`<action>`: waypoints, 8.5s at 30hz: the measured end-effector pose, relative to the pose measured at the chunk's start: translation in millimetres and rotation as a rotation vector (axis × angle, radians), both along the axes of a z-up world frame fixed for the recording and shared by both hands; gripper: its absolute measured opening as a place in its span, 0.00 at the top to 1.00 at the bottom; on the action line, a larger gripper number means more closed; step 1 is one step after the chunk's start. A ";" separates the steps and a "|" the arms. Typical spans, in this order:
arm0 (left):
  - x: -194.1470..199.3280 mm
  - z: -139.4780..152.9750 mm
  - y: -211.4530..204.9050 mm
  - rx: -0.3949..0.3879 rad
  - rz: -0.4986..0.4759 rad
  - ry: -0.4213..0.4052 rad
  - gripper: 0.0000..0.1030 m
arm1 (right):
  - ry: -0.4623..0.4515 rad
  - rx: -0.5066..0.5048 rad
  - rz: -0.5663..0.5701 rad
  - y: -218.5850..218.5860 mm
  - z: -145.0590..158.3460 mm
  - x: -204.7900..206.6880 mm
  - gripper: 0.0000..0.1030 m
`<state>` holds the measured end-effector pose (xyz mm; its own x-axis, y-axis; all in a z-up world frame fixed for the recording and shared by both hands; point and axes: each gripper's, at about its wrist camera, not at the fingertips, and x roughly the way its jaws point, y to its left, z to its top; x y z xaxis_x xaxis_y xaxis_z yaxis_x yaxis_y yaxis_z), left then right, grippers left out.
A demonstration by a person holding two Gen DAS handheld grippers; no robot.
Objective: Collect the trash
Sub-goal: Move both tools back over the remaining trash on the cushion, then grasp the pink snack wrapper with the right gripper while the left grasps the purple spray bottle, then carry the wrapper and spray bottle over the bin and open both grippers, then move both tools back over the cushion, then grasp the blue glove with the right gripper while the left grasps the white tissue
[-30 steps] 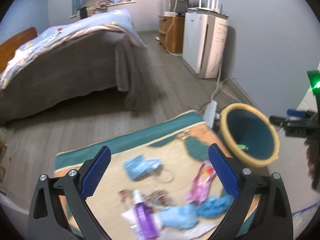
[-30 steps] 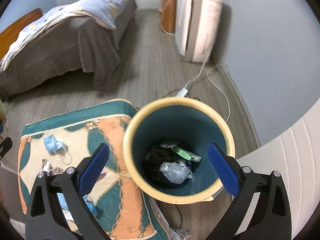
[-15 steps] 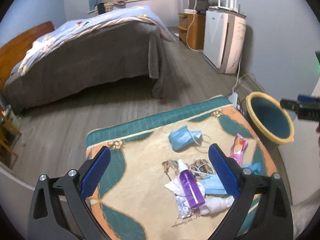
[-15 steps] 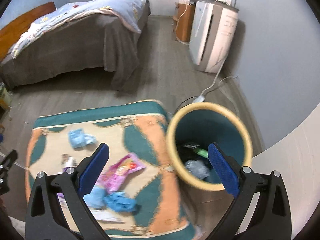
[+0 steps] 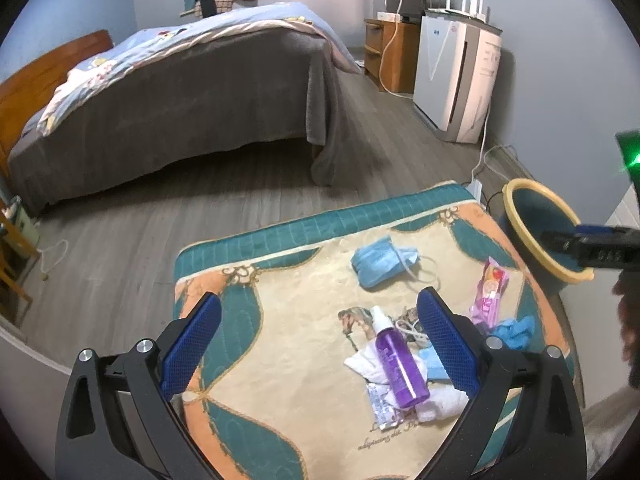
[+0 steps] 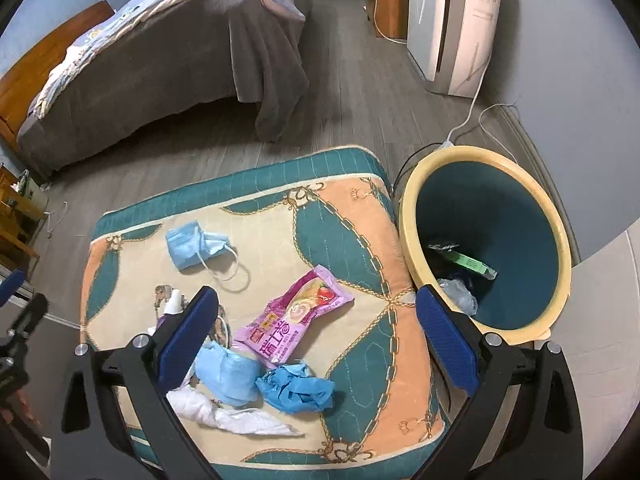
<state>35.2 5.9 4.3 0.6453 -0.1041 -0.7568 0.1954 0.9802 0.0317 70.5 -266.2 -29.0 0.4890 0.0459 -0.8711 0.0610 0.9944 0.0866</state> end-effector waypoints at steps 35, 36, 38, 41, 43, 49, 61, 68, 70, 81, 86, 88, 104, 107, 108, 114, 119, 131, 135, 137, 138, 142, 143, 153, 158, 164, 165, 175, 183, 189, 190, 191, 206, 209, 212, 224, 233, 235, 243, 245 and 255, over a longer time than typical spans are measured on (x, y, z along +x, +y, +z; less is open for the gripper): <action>20.1 -139.6 -52.9 0.034 -0.169 0.399 0.67 | 0.351 0.138 0.039 19.8 -115.2 43.7 0.81; 20.4 -138.8 -52.1 0.035 -0.172 0.394 0.67 | 0.340 0.130 0.059 23.1 -112.3 44.2 0.87; 20.9 -137.2 -49.5 0.036 -0.177 0.385 0.67 | 0.312 0.118 0.085 28.2 -104.4 45.4 0.94; 22.7 -132.8 -44.2 0.027 -0.163 0.374 0.68 | 0.289 0.112 0.092 28.7 -97.0 46.9 0.95; 23.1 -127.5 -41.2 0.018 -0.157 0.357 0.68 | 0.282 0.112 0.095 26.5 -94.0 46.9 0.95; 18.1 -100.2 -40.6 0.004 -0.145 0.267 0.68 | 0.212 0.150 0.101 18.7 -67.7 46.1 0.95; 25.5 -15.6 -60.9 -0.089 -0.179 0.002 0.68 | -0.038 0.137 0.112 0.5 18.3 41.1 0.95; 25.5 9.8 -83.7 -0.091 -0.224 -0.063 0.68 | -0.095 0.123 0.096 -27.5 36.8 33.3 0.95; 25.5 15.0 -88.3 -0.108 -0.231 -0.068 0.68 | -0.100 0.124 0.092 -32.9 37.3 32.7 0.95; 24.5 26.9 -111.7 -0.115 -0.288 -0.113 0.68 | -0.113 0.085 0.113 -44.9 39.4 25.6 0.95; 24.8 20.7 -121.3 -0.094 -0.305 -0.108 0.68 | -0.112 0.074 0.105 -54.7 39.3 22.1 0.95; 23.3 18.8 -126.8 -0.089 -0.312 -0.105 0.68 | -0.105 0.071 0.098 -58.5 37.4 21.9 0.95; 6.1 -6.9 -164.7 -0.009 -0.364 -0.067 0.68 | -0.102 -0.001 0.028 -93.5 34.3 14.5 0.95; 2.7 -5.8 -170.7 -0.015 -0.369 -0.063 0.68 | -0.106 0.000 0.015 -101.1 35.7 13.2 0.95; 2.1 -5.1 -172.4 -0.016 -0.369 -0.063 0.68 | -0.109 -0.007 0.009 -103.8 36.4 12.8 0.95; 2.7 3.3 -186.9 -0.022 -0.373 -0.084 0.68 | -0.107 0.000 -0.013 -115.7 36.2 12.4 0.95; 7.8 5.4 -200.1 -0.042 -0.385 -0.072 0.68 | -0.106 -0.007 -0.023 -123.0 36.4 12.4 0.95; 21.3 5.9 -236.6 -0.039 -0.438 -0.063 0.68 | -0.074 -0.001 -0.070 -144.6 26.4 17.3 0.95; 25.8 0.3 -248.8 -0.035 -0.455 -0.048 0.68 | -0.046 0.011 -0.080 -161.0 18.5 18.0 0.95; 27.3 -2.8 -254.7 -0.031 -0.468 -0.044 0.68 | -0.032 0.000 -0.094 -170.4 14.3 17.4 0.95; 28.0 -4.3 -256.6 -0.031 -0.472 -0.041 0.68 | -0.026 0.002 -0.105 -176.1 12.3 17.2 0.95; 36.0 -13.1 -267.1 -0.058 -0.483 -0.008 0.68 | 0.000 0.024 -0.166 -202.3 2.2 15.9 0.95; 38.5 -16.0 -269.3 -0.070 -0.488 0.003 0.68 | 0.008 0.029 -0.182 -208.4 -1.1 15.5 0.95; 53.4 -55.4 -315.5 -0.081 -0.537 0.096 0.68 | 0.091 0.042 -0.259 -228.9 -25.4 17.1 0.95; 58.7 -63.3 -335.8 -0.028 -0.567 0.063 0.68 | 0.083 0.001 -0.274 -224.8 -23.8 20.4 0.95; 68.2 -53.9 -342.6 -0.013 -0.564 0.008 0.66 | 0.063 -0.043 -0.299 -226.9 -19.9 18.5 0.81; 69.6 -53.7 -342.1 -0.014 -0.561 0.004 0.61 | 0.060 -0.047 -0.296 -225.8 -19.4 18.7 0.70; 68.8 -40.0 -290.1 -0.047 -0.403 -0.029 0.07 | -0.005 -0.067 -0.259 -213.1 -2.0 20.3 0.06; 53.8 -15.4 -217.7 -0.041 -0.293 -0.069 0.05 | -0.030 0.014 -0.218 -187.0 8.4 27.3 0.06; 28.5 -10.0 -152.8 0.042 -0.217 -0.060 0.05 | -0.061 -0.046 -0.090 -142.6 20.8 32.8 0.06; 24.4 -8.5 -140.7 0.047 -0.198 -0.053 0.05 | -0.067 -0.057 -0.072 -135.7 22.3 32.1 0.06; 20.1 -6.4 -129.2 0.045 -0.175 -0.049 0.05 | -0.069 -0.068 -0.060 -129.7 23.3 31.3 0.06; -36.0 5.0 -34.3 -0.048 0.015 -0.042 0.05 | -0.092 -0.123 0.111 -21.6 32.2 -9.6 0.06; -42.1 0.0 -30.3 -0.004 0.006 -0.060 0.05 | -0.091 -0.089 0.146 -8.9 24.9 -14.4 0.06; -45.8 -4.8 -26.4 0.004 0.000 -0.057 0.05 | -0.084 -0.107 0.160 -1.0 16.3 -19.6 0.06; -48.9 -32.1 -0.6 0.006 0.026 0.037 0.05 | 0.086 -0.081 0.119 4.3 -32.1 -31.8 0.06; -39.6 -56.2 2.0 -0.004 0.021 0.114 0.05 | 0.233 -0.033 0.127 16.2 -77.0 -37.5 0.10; -39.7 -60.5 -4.4 0.014 -0.003 0.122 0.05 | 0.260 -0.046 0.146 20.3 -86.2 -36.6 0.22; -47.2 -82.0 -41.9 0.046 -0.135 0.170 0.05 | 0.295 -0.073 0.239 39.3 -94.6 -32.8 0.70; -51.6 -88.5 -55.7 0.056 -0.188 0.180 0.05 | 0.284 -0.069 0.239 39.3 -90.6 -32.3 0.71; -65.9 -122.3 -102.2 0.078 -0.369 0.272 0.49 | 0.219 -0.019 0.200 22.0 -59.4 -28.8 0.71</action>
